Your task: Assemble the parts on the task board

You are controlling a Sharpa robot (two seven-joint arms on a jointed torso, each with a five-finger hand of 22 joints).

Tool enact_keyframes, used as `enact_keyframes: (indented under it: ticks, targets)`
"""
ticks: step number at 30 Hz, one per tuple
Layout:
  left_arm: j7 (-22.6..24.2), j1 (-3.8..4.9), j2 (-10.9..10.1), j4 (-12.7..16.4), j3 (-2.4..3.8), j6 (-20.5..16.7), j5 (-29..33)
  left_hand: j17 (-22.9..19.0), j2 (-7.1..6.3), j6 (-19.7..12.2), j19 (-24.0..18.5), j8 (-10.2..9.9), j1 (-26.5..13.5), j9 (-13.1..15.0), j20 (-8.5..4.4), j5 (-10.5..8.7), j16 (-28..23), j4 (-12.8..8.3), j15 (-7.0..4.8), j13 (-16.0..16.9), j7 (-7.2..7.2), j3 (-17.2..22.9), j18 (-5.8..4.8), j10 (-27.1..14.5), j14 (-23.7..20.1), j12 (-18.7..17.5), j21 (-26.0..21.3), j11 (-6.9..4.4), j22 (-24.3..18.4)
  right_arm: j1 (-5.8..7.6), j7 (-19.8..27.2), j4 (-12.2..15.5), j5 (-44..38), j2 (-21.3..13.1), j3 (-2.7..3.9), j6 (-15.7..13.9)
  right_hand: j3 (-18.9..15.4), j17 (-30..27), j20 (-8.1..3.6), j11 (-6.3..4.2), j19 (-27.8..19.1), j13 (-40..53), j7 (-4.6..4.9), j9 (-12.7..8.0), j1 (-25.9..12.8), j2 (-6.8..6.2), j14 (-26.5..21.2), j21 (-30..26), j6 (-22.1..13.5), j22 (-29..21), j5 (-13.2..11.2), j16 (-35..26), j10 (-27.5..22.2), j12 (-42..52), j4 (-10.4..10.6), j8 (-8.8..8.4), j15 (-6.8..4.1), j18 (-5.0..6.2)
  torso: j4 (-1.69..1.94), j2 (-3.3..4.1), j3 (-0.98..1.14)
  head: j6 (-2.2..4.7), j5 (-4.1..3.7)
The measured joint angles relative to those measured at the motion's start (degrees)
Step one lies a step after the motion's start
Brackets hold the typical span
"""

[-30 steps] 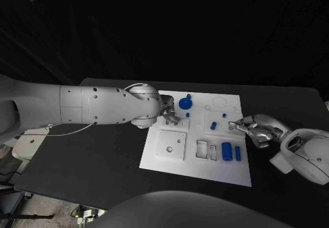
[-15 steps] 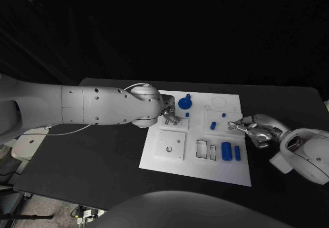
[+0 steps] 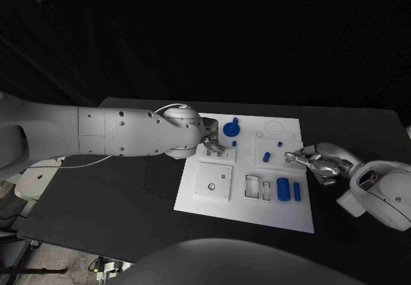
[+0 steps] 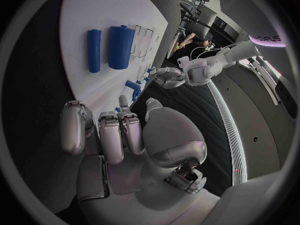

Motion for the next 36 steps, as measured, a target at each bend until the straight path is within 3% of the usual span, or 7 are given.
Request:
enact_keyframes:
  ticks: [36]
  targets:
    - [0.0, -0.26, 0.2, 0.0, -0.01, 0.9, -0.5, 0.0, 0.0, 0.0, 0.0, 0.0, 0.0, 0.1, 0.0, -0.61, 0.0, -0.1, 0.0, 0.0, 0.01, 0.5, 0.0, 0.0, 0.0, 0.0, 0.0, 0.0, 0.0, -0.1, 0.1, -0.1, 0.0, 0.0, 0.0, 0.0, 0.0, 0.0, 0.0, 0.0, 0.0, 0.0, 0.0, 0.0, 0.0, 0.0, 0.2, 0.0, 0.0, 0.0, 0.0, 0.0, 0.0, 0.0, 0.0, 0.0, 0.2, 0.0, -0.07, -0.02, 0.01, 0.0, 0.04]
